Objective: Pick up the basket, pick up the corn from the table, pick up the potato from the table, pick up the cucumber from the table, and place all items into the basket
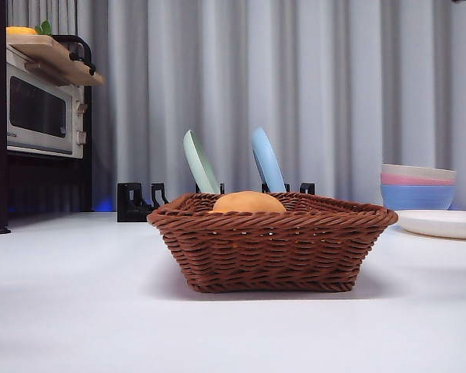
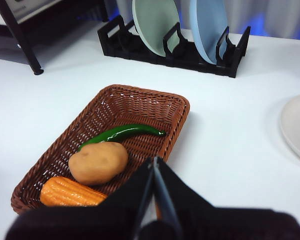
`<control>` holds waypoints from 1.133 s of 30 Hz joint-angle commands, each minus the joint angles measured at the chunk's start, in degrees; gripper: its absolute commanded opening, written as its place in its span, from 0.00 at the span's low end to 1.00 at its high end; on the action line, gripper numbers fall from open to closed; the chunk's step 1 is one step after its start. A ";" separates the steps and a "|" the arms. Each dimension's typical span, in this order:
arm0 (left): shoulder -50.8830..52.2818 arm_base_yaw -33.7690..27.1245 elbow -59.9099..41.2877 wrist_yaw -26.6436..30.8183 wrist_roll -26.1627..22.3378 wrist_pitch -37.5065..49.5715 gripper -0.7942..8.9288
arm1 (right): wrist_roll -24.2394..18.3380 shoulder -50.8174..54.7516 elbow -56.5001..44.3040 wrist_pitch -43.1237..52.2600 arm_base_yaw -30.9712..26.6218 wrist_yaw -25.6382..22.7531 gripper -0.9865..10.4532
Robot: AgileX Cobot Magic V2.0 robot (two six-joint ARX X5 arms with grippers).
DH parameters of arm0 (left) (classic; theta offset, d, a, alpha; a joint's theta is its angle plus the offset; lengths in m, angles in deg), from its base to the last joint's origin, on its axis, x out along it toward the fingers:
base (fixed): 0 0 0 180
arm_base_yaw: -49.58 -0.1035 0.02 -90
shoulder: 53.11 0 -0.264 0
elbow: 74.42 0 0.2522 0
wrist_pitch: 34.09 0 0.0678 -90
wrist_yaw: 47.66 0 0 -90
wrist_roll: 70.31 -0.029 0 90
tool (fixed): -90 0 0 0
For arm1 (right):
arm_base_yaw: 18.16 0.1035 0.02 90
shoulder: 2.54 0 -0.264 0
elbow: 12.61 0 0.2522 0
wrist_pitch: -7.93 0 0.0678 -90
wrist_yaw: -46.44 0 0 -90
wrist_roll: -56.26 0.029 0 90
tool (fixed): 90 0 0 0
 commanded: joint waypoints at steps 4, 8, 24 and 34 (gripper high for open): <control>-0.48 -0.17 -0.15 0.11 0.59 -0.87 0.08 | 0.33 -0.48 -0.26 0.13 0.02 -0.22 0.09; -0.48 -0.17 -0.13 0.11 0.61 -0.77 0.08 | 0.33 -0.46 -0.26 0.13 0.00 -0.24 0.09; 8.15 -20.02 -7.61 -5.44 0.81 17.46 0.08 | 0.33 -0.48 -0.26 0.13 0.02 -0.20 0.09; 17.18 -36.04 -27.12 -15.06 0.83 30.18 0.08 | 0.33 -0.48 -0.26 0.13 0.02 -0.20 0.09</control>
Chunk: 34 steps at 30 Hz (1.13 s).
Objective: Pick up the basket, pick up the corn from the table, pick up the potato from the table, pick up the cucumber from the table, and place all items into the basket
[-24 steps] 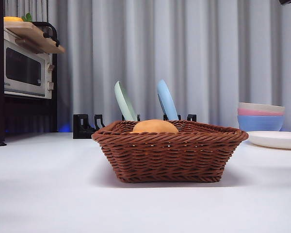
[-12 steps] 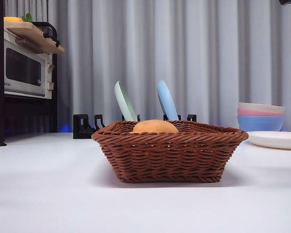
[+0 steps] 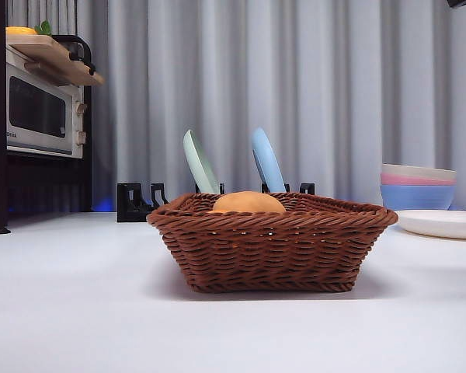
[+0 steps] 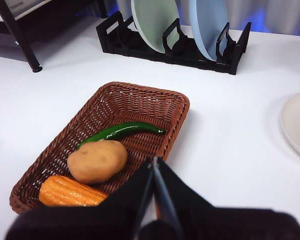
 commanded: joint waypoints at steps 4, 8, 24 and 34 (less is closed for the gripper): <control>5.16 -5.18 -8.59 -0.79 0.48 0.59 0.08 | 0.33 0.02 -0.26 0.15 0.02 -0.20 0.09; 7.63 -7.32 -12.13 -0.74 1.84 0.61 0.08 | 0.33 0.02 -0.26 0.15 0.02 -0.17 0.09; 9.33 -9.40 -17.27 -0.66 4.52 0.83 0.08 | 0.33 0.04 -0.26 0.13 0.02 -0.20 0.09; 9.31 -9.40 -17.25 -0.42 4.85 1.01 0.08 | 0.33 0.02 -0.26 0.13 0.02 -0.20 0.09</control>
